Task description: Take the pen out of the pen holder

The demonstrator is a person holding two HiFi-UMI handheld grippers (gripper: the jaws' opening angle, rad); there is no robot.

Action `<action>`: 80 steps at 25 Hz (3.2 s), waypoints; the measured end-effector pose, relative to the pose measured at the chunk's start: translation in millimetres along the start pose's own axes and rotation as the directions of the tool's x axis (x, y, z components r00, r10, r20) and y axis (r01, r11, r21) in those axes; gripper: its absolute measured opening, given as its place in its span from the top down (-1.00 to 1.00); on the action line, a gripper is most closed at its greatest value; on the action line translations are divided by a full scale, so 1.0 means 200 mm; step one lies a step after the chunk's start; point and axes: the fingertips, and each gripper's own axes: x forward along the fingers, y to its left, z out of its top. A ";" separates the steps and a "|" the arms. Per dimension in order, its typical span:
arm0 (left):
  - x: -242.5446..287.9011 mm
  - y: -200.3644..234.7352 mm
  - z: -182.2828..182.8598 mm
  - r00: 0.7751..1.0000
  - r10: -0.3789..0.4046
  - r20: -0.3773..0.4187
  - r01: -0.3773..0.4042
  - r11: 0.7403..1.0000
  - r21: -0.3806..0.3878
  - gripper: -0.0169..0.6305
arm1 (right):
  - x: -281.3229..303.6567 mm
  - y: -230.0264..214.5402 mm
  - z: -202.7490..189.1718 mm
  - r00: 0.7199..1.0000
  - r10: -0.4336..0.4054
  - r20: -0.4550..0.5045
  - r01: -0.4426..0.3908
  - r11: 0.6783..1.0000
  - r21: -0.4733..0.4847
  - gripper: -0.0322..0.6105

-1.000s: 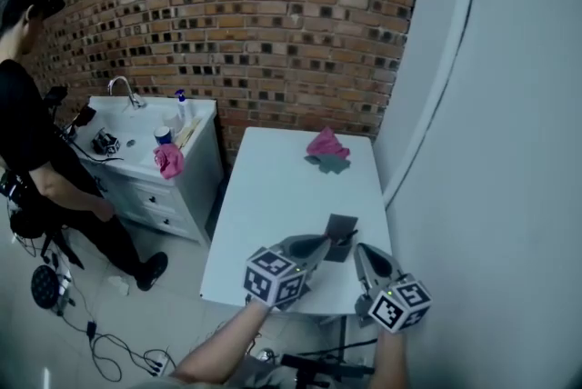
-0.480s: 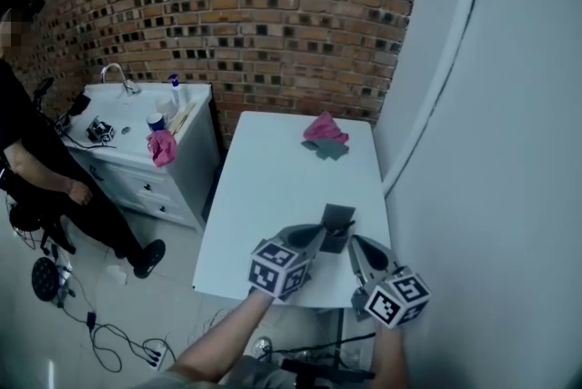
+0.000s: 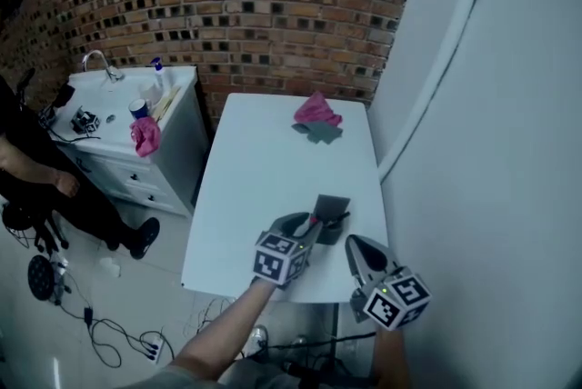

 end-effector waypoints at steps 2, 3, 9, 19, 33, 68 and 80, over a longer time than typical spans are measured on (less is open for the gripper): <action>0.03 0.02 -0.02 1.000 -0.002 -0.013 0.002 1.000 -0.011 0.58 | 0.00 -0.01 -0.01 1.000 -0.006 -0.004 0.006 1.000 0.002 0.94; 0.05 0.03 -0.03 1.000 -0.002 -0.022 0.002 1.000 -0.013 0.58 | 0.00 -0.02 -0.01 1.000 -0.010 -0.005 0.010 1.000 0.000 0.94; 0.09 0.07 -0.10 0.998 0.018 -0.053 -0.019 1.000 -0.006 0.58 | -0.02 -0.07 -0.03 0.999 -0.042 -0.013 0.042 0.999 0.007 0.94; 0.11 0.05 -0.10 0.999 0.011 -0.053 -0.010 1.000 0.007 0.80 | -0.04 -0.07 -0.02 0.999 -0.050 -0.014 0.050 0.999 0.014 0.94; -0.04 -0.01 0.11 0.999 -0.034 0.020 0.033 0.999 0.029 0.81 | -0.08 -0.02 0.07 0.998 -0.060 0.022 0.060 0.998 -0.019 0.94; -0.85 -0.22 0.67 0.952 -0.110 0.286 0.087 0.992 0.094 0.81 | -0.08 0.34 0.38 0.979 0.062 0.193 -0.031 0.986 -0.162 0.94; -0.82 -0.25 0.67 0.951 -0.120 0.284 0.099 0.991 0.088 0.81 | -0.09 0.32 0.38 0.982 0.065 0.176 -0.035 0.985 -0.167 0.95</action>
